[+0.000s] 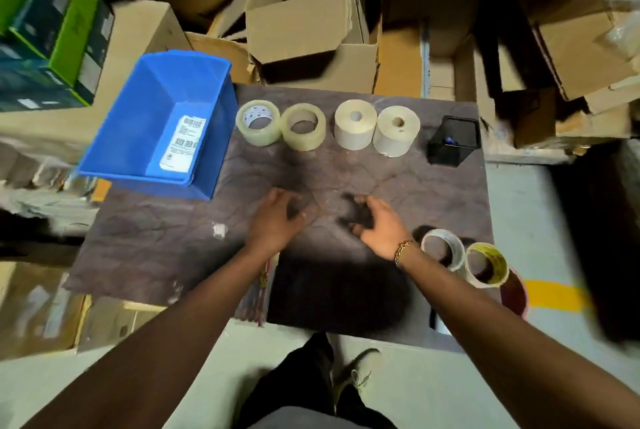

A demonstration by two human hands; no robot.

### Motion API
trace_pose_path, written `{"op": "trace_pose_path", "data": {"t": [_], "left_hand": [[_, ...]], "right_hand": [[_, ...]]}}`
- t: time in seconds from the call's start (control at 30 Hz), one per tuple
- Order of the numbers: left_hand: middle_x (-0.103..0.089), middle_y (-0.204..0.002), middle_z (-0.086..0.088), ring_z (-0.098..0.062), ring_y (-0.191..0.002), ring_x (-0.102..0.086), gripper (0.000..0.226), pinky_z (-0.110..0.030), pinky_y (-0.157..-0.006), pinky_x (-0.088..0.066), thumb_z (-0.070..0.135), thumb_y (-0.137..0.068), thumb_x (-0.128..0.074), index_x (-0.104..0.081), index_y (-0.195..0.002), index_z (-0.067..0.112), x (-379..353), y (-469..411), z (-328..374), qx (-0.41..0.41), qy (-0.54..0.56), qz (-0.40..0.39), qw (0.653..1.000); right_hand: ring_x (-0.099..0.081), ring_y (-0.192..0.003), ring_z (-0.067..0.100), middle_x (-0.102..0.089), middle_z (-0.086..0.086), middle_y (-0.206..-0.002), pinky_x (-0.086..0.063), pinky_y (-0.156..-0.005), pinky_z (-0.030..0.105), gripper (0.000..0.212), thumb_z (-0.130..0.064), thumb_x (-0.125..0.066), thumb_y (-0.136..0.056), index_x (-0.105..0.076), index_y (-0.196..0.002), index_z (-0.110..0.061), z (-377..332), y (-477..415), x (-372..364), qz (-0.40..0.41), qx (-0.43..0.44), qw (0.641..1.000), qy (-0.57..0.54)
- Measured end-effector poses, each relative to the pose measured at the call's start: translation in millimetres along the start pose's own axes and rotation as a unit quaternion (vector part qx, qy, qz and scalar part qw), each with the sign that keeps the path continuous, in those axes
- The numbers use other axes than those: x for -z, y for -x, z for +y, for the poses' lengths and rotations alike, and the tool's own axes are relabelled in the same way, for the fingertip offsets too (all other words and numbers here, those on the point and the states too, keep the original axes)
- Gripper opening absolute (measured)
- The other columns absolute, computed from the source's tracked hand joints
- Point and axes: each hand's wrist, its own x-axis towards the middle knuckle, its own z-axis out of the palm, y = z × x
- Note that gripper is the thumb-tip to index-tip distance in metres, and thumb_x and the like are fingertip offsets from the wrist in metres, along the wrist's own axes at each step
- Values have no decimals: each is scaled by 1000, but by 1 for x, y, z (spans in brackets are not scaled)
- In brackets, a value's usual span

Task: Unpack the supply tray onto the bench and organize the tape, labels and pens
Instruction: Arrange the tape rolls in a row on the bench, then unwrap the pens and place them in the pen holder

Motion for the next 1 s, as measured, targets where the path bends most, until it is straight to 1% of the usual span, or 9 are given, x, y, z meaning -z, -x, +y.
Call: {"op": "trace_pose_path", "data": {"t": [0.13, 0.27, 0.43, 0.57, 0.67, 0.77, 0.87, 0.93, 1.0], "left_hand": [[-54, -118, -8, -27, -104, -59, 34, -34, -96, -46, 23, -82, -73, -66, -115, 19, 3, 59, -37, 59, 14, 32, 998], [-51, -121, -9, -29, -109, -57, 33, -35, -101, -44, 27, -84, -70, -65, -116, 21, 6, 95, -63, 122, 43, 16, 992], [-57, -118, -12, -24, -109, -58, 25, -28, -98, -43, 15, -81, -75, -72, -105, 13, 5, 110, -92, 168, 136, -23, 976], [-69, -103, -9, -24, -98, -64, 12, -28, -87, -47, 7, -83, -70, -73, -92, 14, 5, 112, -107, 178, 210, -69, 959], [-71, -96, -8, -17, -89, -62, 13, -18, -75, -46, 4, -84, -68, -75, -95, 3, 6, 111, -108, 157, 208, -86, 962], [-75, -93, -10, -24, -89, -69, 14, -29, -82, -52, 13, -77, -71, -77, -88, 8, 3, 110, -114, 135, 176, -106, 969], [-75, -89, -12, -29, -87, -70, 20, -29, -80, -52, 20, -69, -65, -77, -83, 12, 8, 111, -109, 134, 177, -111, 969], [-75, -88, -9, -25, -83, -68, 32, -28, -76, -52, 27, -61, -57, -77, -81, 14, 15, 114, -99, 125, 171, -105, 972], [-74, -91, -8, -22, -84, -66, 25, -25, -74, -50, 21, -65, -59, -77, -82, 13, 17, 113, -94, 119, 181, -98, 971]], "right_hand": [[-60, -111, 17, -61, 0, -120, -45, -102, 30, 51, -26, -75, -77, -57, -124, -23, -7, 40, -54, -79, -7, 996, -52], [-59, -107, 13, -64, 1, -118, -42, -95, 18, 46, -19, -76, -81, -60, -124, -14, -26, 68, -92, -121, -20, 988, -98], [-61, -95, 13, -69, -1, -105, -52, -88, 33, 33, -18, -76, -80, -65, -111, -19, -51, 85, -138, -140, -99, 971, -168], [-62, -58, 0, -66, -9, -67, -53, -57, 17, 13, -1, -66, -87, -65, -89, -14, -77, 88, -170, -146, -152, 938, -274], [-55, -46, -3, -59, -4, -68, -42, -43, 9, 16, 0, -60, -90, -64, -99, -13, -88, 86, -187, -102, -181, 937, -282], [-49, -44, 4, -55, 0, -64, -41, -42, 15, 23, 3, -55, -88, -61, -87, -19, -96, 85, -197, -59, -219, 932, -283], [-54, -45, 10, -56, 9, -67, -43, -43, 18, 24, 13, -54, -85, -57, -87, -10, -105, 85, -205, -9, -233, 918, -320], [-57, -68, 22, -60, 12, -78, -52, -59, 28, 21, 11, -63, -73, -58, -81, -7, -106, 86, -210, 43, -224, 902, -366], [-57, -69, 18, -61, 10, -79, -51, -68, 33, 21, 2, -66, -62, -61, -80, -7, -103, 87, -212, 68, -208, 903, -370]]}}
